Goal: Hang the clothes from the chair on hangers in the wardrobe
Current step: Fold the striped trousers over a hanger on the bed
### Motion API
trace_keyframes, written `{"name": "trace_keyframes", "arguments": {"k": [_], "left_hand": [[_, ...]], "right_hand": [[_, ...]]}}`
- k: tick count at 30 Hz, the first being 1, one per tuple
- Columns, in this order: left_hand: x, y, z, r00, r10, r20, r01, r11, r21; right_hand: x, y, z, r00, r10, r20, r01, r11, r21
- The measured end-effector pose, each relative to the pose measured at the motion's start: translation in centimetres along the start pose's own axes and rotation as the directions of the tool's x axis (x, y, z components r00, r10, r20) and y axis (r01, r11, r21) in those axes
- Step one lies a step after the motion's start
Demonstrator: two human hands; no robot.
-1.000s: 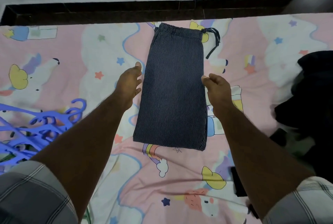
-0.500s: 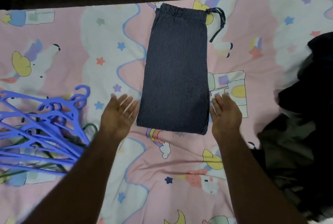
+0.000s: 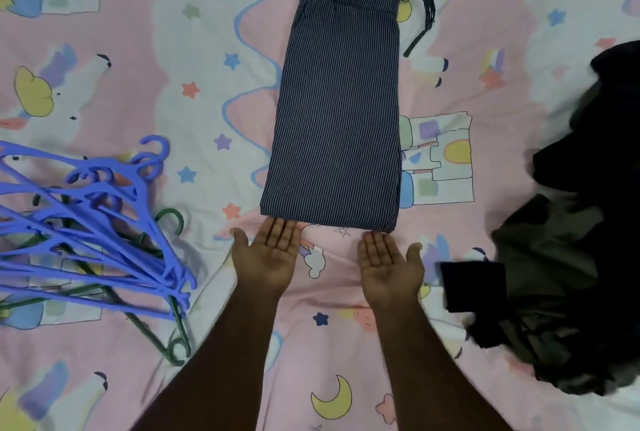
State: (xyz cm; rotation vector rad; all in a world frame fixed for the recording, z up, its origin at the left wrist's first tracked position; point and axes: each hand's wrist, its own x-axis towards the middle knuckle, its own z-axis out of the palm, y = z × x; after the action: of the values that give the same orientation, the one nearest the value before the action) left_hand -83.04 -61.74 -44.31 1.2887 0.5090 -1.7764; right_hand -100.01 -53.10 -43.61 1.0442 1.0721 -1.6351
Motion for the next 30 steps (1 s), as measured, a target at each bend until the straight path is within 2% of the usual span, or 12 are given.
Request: {"name": "trace_keyframes", "arguments": {"k": [4,7,9,13,16,18,22,30], "left_hand": [[0.3,0.8,0.1,1.000,0.010,0.026,-0.012,0.997,0.077],[0.6,1.7,0.1,1.000,0.009,0.021,-0.013,0.977,0.211],[0.6,2.6,0.3,1.000,0.009,0.023,-0.017,0.921,0.389],[0.7,5.4,1.9,0.996,0.010,0.086,-0.073,0.632,0.772],[1.4,7.8,3.7,0.994,-0.018,0.103,-0.087,0.398,0.913],[2.1,9.0,4.5,0.993,-0.054,0.108,-0.085,0.322,0.943],[2.9,9.5,4.7,0.989,-0.070,0.133,-0.111,0.259,0.959],[1.2,9.5,3.1,0.985,-0.016,0.174,-0.161,0.311,0.937]], "right_hand": [[0.8,-0.7,0.1,0.998,-0.020,0.054,0.021,1.000,-0.016],[1.1,-1.3,0.4,0.994,-0.073,0.084,0.089,0.973,-0.215],[1.1,-1.9,0.7,0.988,-0.109,0.106,0.143,0.909,-0.391],[1.0,-4.2,2.0,0.971,-0.189,0.149,0.239,0.698,-0.675],[1.6,-5.9,2.7,0.965,-0.151,0.213,0.261,0.566,-0.782],[1.9,-6.5,3.0,0.964,-0.109,0.244,0.264,0.524,-0.810],[2.0,-6.8,3.0,0.960,-0.086,0.265,0.269,0.529,-0.805],[0.9,-7.1,1.8,0.944,-0.089,0.317,0.314,0.537,-0.783]]}}
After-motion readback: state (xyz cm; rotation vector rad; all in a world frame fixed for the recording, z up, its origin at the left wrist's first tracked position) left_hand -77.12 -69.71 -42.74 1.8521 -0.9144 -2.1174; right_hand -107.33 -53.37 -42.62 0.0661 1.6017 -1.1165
